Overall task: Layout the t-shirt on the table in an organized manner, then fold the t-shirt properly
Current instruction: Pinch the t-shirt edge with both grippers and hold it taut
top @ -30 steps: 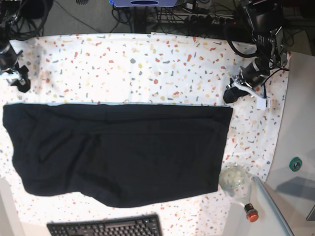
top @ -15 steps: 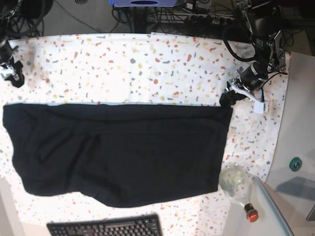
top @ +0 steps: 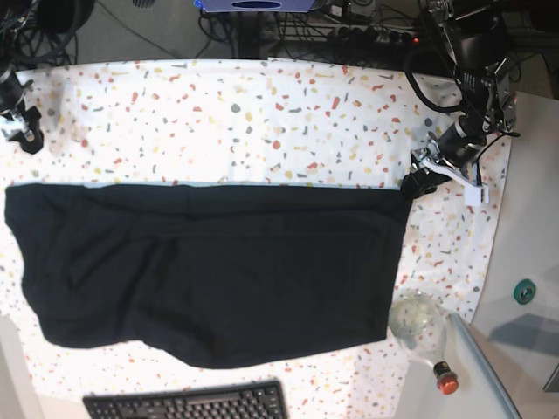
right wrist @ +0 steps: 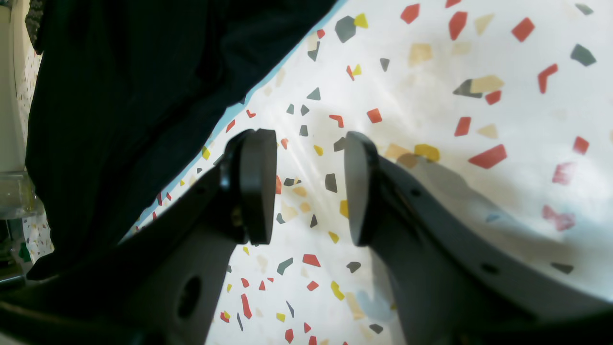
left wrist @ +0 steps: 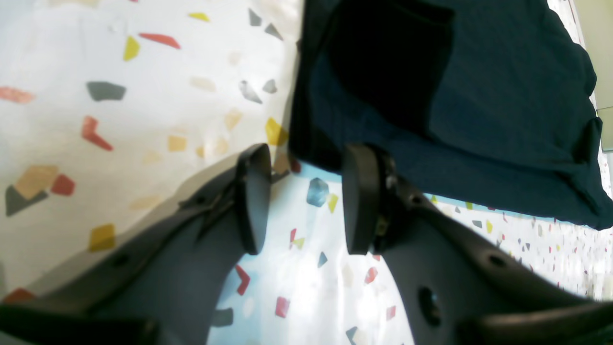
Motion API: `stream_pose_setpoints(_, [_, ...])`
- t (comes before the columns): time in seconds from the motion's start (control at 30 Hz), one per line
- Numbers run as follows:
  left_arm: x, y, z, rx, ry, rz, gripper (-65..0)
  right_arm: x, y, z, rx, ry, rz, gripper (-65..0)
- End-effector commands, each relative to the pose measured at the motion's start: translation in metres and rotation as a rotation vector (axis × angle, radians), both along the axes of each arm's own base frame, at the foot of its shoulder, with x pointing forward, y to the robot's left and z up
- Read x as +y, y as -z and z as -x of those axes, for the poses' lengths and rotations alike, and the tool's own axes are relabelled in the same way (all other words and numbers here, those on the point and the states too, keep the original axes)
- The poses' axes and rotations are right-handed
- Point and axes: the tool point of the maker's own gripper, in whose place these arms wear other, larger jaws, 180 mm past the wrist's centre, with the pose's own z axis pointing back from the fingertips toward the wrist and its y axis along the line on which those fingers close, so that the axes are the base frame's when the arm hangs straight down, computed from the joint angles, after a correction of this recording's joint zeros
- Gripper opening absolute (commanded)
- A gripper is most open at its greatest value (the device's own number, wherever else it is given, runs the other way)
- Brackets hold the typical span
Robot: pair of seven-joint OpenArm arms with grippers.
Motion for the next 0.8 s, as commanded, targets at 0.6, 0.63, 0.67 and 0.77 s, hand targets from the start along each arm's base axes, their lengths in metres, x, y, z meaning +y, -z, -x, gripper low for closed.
stream_pose_setpoints(0.6, [0.005,0.005,-0.016,0.027,-0.166,0.101,-40.2,-0.011,-0.013,-0.007,-0.044,0.003,0.03,-43.7])
stream_pose_setpoints(0.63, [0.005,0.005,-0.016,0.026,-0.167,0.101,-40.2,-0.011,-0.013,-0.007,-0.044,0.003,0.03,-43.7])
stream_pose_setpoints(0.67, [0.005,0.005,-0.016,0.026,-0.167,0.101,-40.2,-0.011,-0.013,-0.007,-0.044,0.003,0.03,-43.7])
stream_pose_setpoints(0.77, [0.004,0.005,-0.016,0.026,-0.167,0.103,-40.2,-0.011,-0.013,-0.007,-0.044,0.003,0.03,-43.7])
